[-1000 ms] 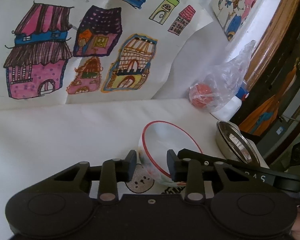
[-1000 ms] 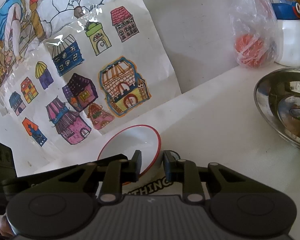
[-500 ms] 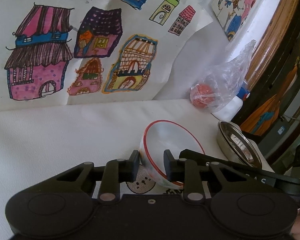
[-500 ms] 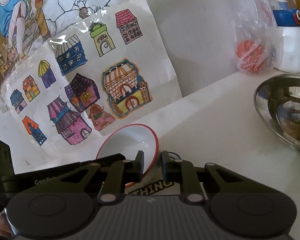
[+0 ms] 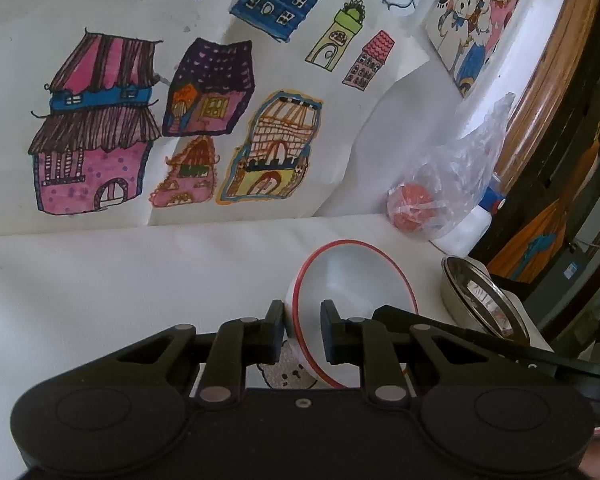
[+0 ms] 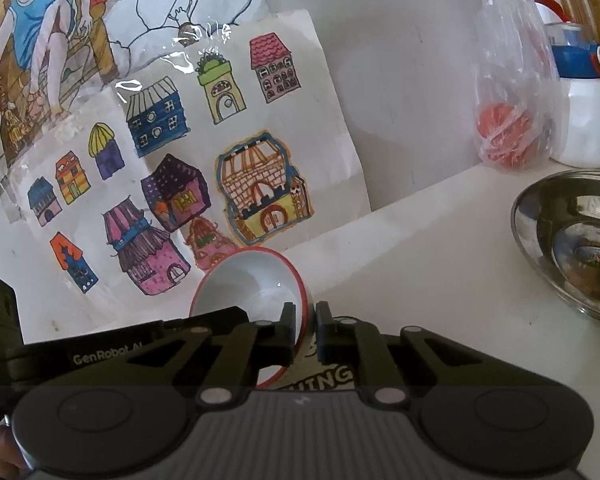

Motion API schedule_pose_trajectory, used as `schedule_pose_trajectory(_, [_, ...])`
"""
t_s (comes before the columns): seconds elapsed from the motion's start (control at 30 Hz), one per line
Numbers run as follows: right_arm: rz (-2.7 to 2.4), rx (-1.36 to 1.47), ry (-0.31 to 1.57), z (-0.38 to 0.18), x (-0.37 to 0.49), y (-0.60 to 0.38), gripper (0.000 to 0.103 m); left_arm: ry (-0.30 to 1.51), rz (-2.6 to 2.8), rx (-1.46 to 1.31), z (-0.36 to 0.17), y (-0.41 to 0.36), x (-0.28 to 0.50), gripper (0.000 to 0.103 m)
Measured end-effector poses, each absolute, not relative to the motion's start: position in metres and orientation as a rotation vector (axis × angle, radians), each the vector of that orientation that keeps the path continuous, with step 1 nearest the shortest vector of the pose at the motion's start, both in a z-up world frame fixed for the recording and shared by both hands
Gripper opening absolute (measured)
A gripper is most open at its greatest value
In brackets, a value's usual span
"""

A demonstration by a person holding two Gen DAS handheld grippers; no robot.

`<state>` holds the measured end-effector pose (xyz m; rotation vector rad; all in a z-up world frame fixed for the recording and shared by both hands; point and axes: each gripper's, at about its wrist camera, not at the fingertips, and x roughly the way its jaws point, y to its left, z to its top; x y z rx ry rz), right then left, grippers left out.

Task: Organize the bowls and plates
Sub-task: 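Close both tools on the second white bowl's rim, then lift the second white bowl with both tools and carry it over the steel bowl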

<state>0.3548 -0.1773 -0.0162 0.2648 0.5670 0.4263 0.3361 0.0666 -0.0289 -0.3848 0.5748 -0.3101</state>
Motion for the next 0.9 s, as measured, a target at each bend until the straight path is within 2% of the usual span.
schedule_pose_trajectory(0.5, [0.400,0.245,0.509,0.029,0.310,-0.183,0.011,0.528,-0.318,-0.330,0.008,0.055,0.306,0.020])
schedule_pose_trajectory(0.9, [0.416,0.265,0.507,0.044,0.291,-0.183,0.011,0.478,-0.317,-0.328,0.040,0.055,0.270,0.020])
